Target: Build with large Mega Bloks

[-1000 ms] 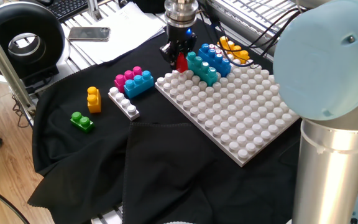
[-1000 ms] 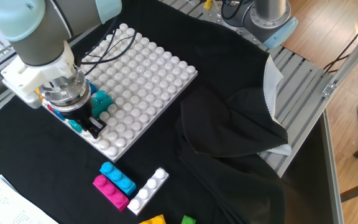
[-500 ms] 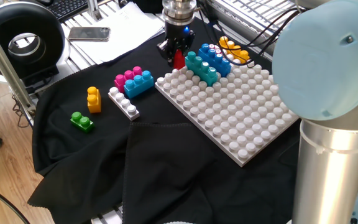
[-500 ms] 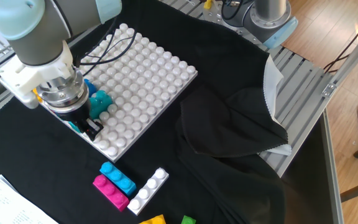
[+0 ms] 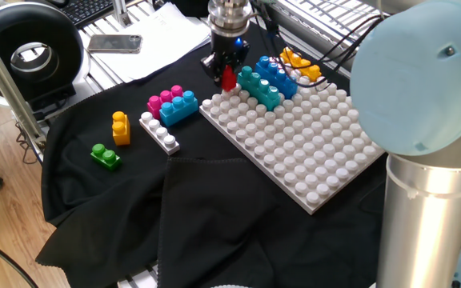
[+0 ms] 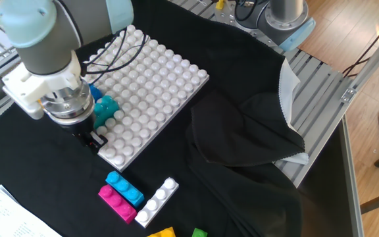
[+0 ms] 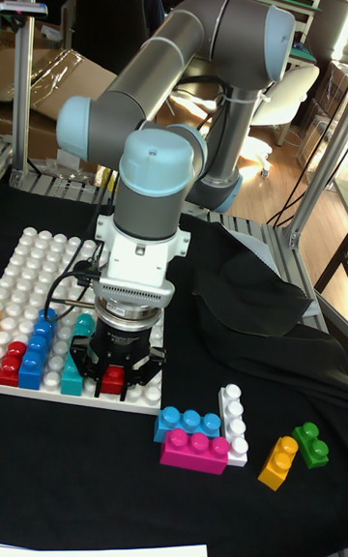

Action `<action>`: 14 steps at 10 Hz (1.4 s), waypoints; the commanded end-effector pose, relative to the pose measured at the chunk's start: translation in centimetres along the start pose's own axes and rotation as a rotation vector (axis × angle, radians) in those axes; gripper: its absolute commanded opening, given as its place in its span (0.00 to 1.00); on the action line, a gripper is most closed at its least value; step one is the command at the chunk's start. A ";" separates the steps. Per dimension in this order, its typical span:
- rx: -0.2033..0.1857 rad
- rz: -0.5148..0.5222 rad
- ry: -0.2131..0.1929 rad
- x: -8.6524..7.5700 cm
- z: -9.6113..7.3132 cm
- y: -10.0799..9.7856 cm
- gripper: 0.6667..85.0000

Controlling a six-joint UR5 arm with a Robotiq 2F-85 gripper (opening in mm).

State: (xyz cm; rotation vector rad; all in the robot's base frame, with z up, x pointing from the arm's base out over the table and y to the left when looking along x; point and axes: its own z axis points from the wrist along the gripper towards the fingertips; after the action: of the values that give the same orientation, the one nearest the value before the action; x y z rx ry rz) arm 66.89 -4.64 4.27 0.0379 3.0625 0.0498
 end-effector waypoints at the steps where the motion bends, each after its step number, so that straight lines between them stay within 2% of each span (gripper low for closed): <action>1: -0.007 0.009 -0.017 0.2 0.8 0.4 0.01; 4: -0.020 -0.003 -0.022 0.3 1.3 0.4 0.01; 7: -0.011 -0.012 -0.028 0.2 1.4 0.2 0.02; 11: -0.001 -0.059 -0.045 -0.2 1.4 -0.1 0.21; 14: 0.003 -0.069 -0.046 -0.2 1.5 -0.2 0.26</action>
State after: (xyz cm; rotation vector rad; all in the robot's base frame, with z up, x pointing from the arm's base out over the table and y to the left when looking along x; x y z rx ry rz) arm 67.03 -4.78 2.73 -0.0543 3.0231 0.0329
